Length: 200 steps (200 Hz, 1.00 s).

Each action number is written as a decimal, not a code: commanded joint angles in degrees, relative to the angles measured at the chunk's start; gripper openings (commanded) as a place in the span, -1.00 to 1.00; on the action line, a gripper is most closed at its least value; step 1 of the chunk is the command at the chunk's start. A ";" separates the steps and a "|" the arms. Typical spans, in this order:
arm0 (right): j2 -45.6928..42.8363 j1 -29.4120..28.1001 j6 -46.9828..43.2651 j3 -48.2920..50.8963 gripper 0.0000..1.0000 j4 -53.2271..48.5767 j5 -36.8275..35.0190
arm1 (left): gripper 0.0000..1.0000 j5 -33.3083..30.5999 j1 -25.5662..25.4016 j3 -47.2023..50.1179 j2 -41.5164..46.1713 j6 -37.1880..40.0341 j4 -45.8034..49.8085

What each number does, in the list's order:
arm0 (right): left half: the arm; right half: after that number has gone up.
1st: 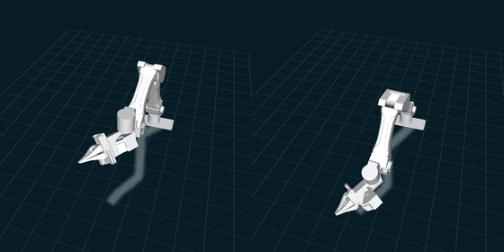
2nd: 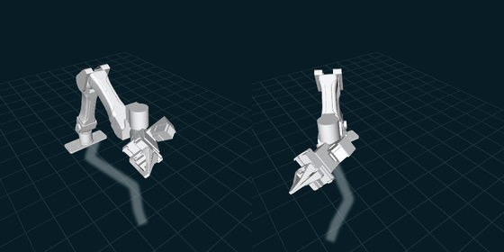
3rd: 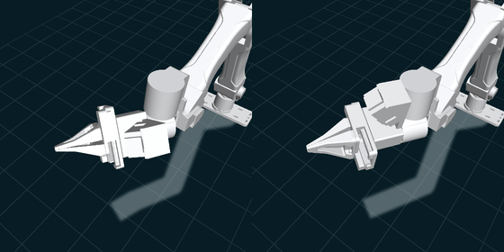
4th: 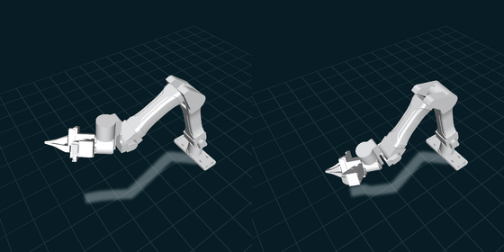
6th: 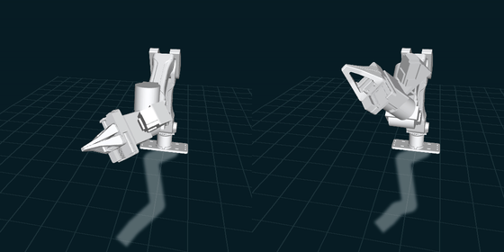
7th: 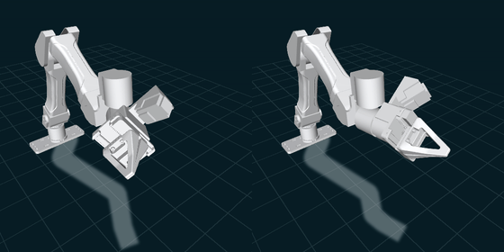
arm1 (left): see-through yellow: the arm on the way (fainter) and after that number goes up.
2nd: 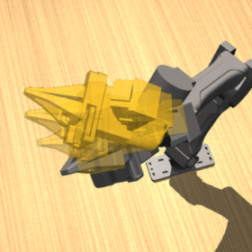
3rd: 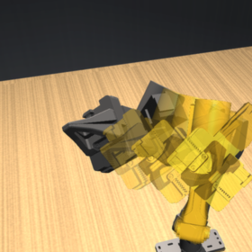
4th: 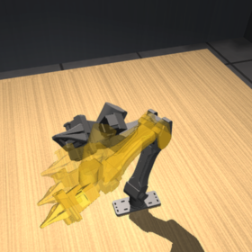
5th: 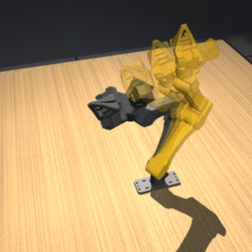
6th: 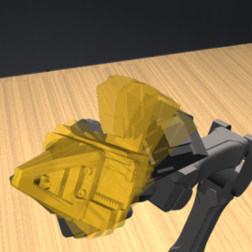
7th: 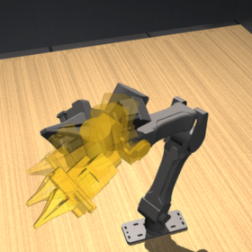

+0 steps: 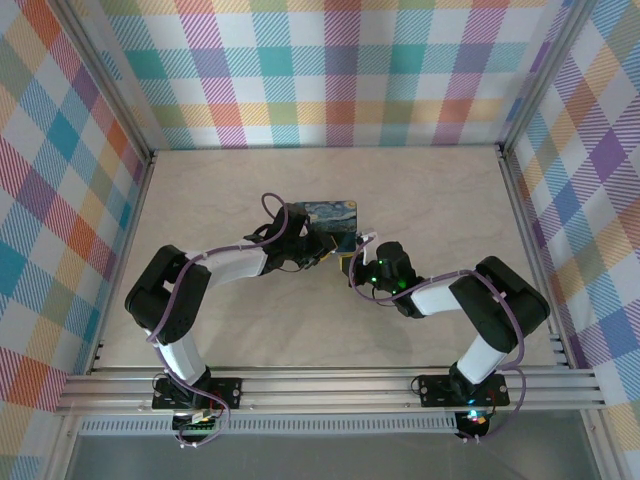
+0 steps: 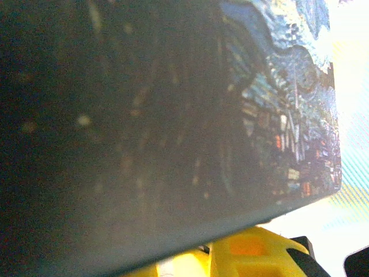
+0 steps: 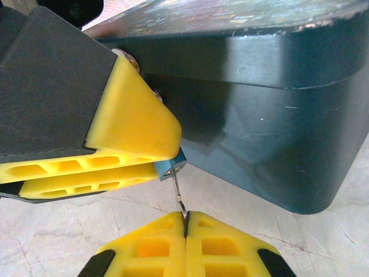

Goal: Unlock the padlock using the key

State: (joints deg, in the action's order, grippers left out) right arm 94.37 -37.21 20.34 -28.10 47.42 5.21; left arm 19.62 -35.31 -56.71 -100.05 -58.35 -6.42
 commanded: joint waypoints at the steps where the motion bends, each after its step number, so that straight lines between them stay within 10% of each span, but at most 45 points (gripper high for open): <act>1: -0.15 -0.58 0.36 -4.73 -1.00 8.03 2.77 | -0.70 5.12 -2.48 1.31 -0.64 -0.36 -0.35; 200: 0.67 -0.49 -2.75 -7.38 -1.00 8.04 3.32 | -0.72 5.36 -3.88 1.63 -2.30 -1.09 -0.53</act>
State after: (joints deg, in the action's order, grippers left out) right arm 95.85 -37.10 18.63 -30.55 44.75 5.45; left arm 17.61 -35.38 -56.27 -100.82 -58.96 -7.68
